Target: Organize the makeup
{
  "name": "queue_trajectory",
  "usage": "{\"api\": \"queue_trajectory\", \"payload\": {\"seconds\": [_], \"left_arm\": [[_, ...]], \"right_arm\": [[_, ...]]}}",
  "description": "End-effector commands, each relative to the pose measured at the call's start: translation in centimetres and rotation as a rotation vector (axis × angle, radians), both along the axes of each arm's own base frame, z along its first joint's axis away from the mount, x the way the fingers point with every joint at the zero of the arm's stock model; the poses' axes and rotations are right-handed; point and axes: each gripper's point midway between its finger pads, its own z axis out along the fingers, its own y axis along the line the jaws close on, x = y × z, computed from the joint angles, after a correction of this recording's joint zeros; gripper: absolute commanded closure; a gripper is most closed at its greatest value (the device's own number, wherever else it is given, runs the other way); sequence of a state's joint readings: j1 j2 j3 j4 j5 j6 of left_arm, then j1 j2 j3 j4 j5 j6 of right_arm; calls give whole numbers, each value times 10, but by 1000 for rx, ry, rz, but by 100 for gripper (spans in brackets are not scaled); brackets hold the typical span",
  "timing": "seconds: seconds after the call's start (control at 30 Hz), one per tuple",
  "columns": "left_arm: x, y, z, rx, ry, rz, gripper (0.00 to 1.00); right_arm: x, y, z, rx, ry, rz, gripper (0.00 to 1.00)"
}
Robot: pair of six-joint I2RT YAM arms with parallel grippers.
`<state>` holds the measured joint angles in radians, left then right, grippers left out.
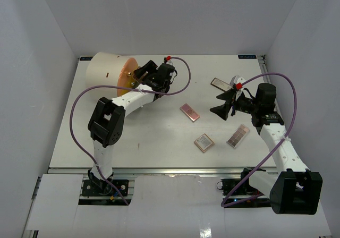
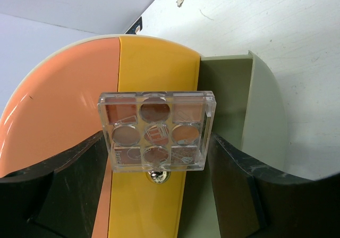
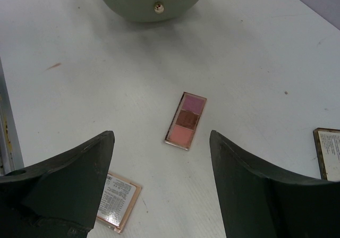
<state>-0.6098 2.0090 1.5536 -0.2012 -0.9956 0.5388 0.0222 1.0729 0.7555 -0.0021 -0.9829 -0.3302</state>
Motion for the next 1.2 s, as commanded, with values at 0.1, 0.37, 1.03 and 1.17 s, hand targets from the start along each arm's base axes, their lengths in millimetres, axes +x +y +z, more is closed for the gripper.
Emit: {"api": "queue_trajectory", "payload": {"seconds": [0.1, 0.37, 1.03, 1.17], "left_arm": [[0, 5, 16, -14, -45, 31, 15], [0, 5, 16, -19, -44, 37, 2], [-1, -9, 9, -94, -2, 21, 2], [-2, -15, 1, -132, 36, 11, 2]], "right_arm": [[2, 0, 14, 0, -50, 15, 21], [1, -1, 14, 2, -49, 14, 21], [0, -1, 15, 3, -52, 17, 21], [0, -1, 15, 3, -53, 16, 21]]}}
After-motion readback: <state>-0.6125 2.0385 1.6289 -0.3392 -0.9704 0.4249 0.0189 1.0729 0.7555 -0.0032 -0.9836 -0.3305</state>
